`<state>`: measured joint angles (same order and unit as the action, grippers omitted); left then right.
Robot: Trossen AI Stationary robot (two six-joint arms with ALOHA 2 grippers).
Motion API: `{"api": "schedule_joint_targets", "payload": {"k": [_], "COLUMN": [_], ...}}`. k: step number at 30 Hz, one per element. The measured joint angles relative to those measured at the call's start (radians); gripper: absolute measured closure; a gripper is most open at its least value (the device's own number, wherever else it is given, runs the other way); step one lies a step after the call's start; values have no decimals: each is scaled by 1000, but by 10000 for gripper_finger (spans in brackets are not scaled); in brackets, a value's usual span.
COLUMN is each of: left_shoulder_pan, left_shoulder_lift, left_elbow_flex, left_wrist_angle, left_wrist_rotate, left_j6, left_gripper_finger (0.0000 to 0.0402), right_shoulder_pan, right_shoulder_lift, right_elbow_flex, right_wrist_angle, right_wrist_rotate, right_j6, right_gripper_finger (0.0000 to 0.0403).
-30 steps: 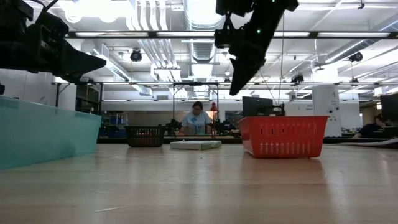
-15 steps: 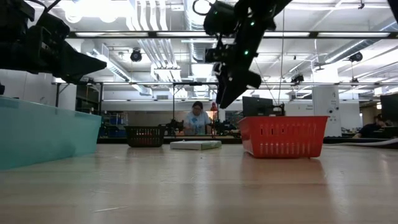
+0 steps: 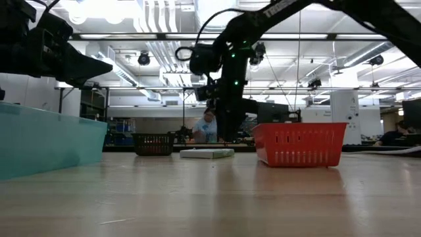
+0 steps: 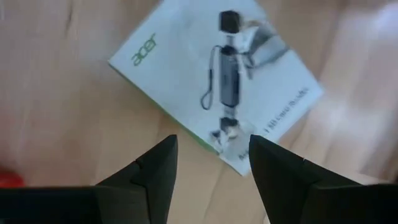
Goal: Pick and place items into bin
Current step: Put the white USB box into the orange bin
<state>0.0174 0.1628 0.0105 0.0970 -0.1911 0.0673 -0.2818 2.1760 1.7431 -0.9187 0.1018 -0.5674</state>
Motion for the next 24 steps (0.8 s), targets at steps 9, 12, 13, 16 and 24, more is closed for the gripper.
{"api": "schedule_joint_targets", "payload": {"k": [9, 12, 13, 16, 24], "left_shoulder_pan": [0, 0, 0, 0, 0], "left_shoulder_lift": [-2, -2, -2, -1, 0], "left_elbow_flex": [0, 0, 0, 0, 0], "left_wrist_angle": [1, 0, 0, 0, 0], "left_wrist_rotate": [-1, 0, 0, 0, 0], "left_j6": [1, 1, 1, 1, 1], "left_gripper_finger": [400, 400, 400, 400, 400], "right_shoulder_pan": [-4, -4, -5, -5, -2], "right_shoulder_lift": [116, 139, 143, 144, 142], "right_elbow_flex": [118, 135, 136, 129, 139], "right_wrist_angle": [-100, -112, -123, -153, -214], "right_wrist_rotate": [2, 1, 1, 3, -29], "right_j6": [-45, -41, -46, -61, -24], "right_gripper_finger": [220, 220, 220, 222, 260]}}
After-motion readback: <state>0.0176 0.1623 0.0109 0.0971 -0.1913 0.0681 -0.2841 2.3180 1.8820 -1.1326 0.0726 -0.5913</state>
